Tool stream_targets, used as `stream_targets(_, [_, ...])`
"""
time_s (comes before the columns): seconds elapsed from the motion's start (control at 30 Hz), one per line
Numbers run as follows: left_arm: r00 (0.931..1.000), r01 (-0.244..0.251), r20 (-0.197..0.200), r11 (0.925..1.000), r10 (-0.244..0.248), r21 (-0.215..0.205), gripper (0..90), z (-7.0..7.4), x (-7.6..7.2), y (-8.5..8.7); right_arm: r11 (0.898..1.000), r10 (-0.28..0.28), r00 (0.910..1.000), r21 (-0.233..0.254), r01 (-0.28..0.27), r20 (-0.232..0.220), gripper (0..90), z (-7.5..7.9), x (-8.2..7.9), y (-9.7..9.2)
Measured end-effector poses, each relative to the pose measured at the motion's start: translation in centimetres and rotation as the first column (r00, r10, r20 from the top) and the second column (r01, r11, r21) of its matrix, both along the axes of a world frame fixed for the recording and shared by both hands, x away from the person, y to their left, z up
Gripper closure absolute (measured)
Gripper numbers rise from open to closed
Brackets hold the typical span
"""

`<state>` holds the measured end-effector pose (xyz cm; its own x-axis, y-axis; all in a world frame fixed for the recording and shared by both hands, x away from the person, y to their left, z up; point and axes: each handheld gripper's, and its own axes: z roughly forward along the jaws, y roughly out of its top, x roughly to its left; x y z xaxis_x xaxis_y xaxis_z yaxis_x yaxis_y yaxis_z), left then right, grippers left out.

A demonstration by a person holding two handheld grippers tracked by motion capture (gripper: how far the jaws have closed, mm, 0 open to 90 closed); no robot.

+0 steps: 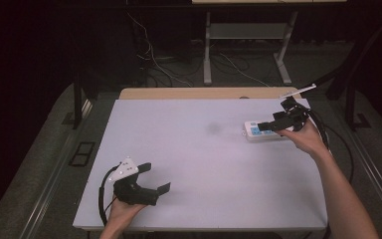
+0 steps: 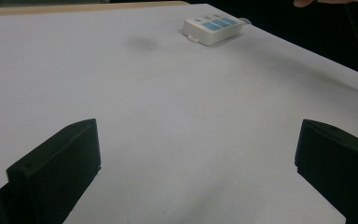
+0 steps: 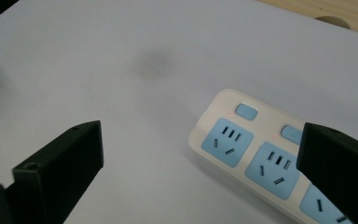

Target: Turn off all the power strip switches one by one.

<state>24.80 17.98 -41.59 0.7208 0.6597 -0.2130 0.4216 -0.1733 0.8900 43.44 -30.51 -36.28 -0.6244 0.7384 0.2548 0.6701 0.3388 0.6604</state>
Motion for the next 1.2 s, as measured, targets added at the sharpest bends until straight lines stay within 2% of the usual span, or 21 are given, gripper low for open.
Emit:
stream_targets(0.17, [1.0,0.001,0.001,1.0,-0.001,-0.001,0.0,0.0,0.0,0.0,1.0,-0.018,0.9998,-0.012,0.018,-0.006,0.3,-0.3,0.7,-0.1])
stream_targets(0.2, [1.0,0.0,0.0,1.0,0.0,-0.001,0.0,0.0,0.0,0.0,1.0,-0.017,0.9999,-0.01,0.017,-0.002,5.4,-0.3,0.9,-0.3])
stream_targets(0.3, [1.0,0.001,0.0,1.0,-0.001,0.001,0.0,0.0,0.0,0.1,0.999,-0.029,0.9996,-0.014,0.029,0.0,5.5,-0.3,1.2,-0.4])
stream_targets(0.4, [1.0,0.0,0.001,1.0,0.0,0.0,0.0,0.1,0.0,0.1,1.0,-0.026,0.9996,-0.016,0.026,0.004,14.6,-0.4,1.5,-0.4])
stream_targets(0.47, [1.0,-0.001,0.001,1.0,0.001,-0.002,0.0,0.1,0.1,0.1,1.0,-0.029,0.9995,-0.01,0.029,0.007,15.2,-0.5,1.7,-0.4])
stream_targets(0.57, [1.0,-0.002,0.002,1.0,0.002,-0.002,0.0,0.0,0.1,0.2,1.0,-0.027,0.9996,-0.01,0.027,0.007,24.1,-0.6,2.0,-0.4])
stream_targets(0.63, [1.0,-0.002,0.002,1.0,0.002,-0.004,0.0,0.1,0.1,0.2,0.999,-0.032,0.9993,-0.018,0.033,0.017,33.8,-0.8,2.3,-0.2])
stream_targets(0.67, [1.0,-0.002,0.002,1.0,0.002,-0.004,0.0,0.0,0.1,0.2,0.999,-0.032,0.9993,-0.018,0.033,0.017,33.8,-0.8,2.3,-0.2])
stream_targets(0.73, [1.0,-0.002,0.002,1.0,0.002,-0.001,0.0,0.0,0.1,0.2,0.998,-0.043,0.9986,-0.053,0.045,0.029,41.4,-1.0,2.4,0.1])
stream_targets(0.83, [1.0,-0.002,0.007,0.9999,0.002,0.016,0.0,0.1,0.1,0.2,0.996,-0.049,0.9984,-0.072,0.051,0.028,51.5,-1.4,2.6,0.3])
stream_targets(0.93, [1.0,0.001,0.007,0.9998,-0.001,0.02,0.0,0.1,0.0,0.1,0.997,-0.044,0.9988,-0.06,0.045,0.02,65.8,-1.9,3.0,0.5])
stream_targets(0.97, [1.0,0.001,0.007,0.9998,-0.001,0.02,0.0,0.1,0.0,0.1,0.997,-0.044,0.9988,-0.06,0.045,0.02,65.8,-1.9,3.0,0.5])
stream_targets(1.2, [1.0,-0.003,0.007,0.9999,0.003,0.014,0.0,0.0,0.0,0.2,0.997,-0.058,0.9981,-0.053,0.059,0.017,85.3,-3.0,3.6,0.9])
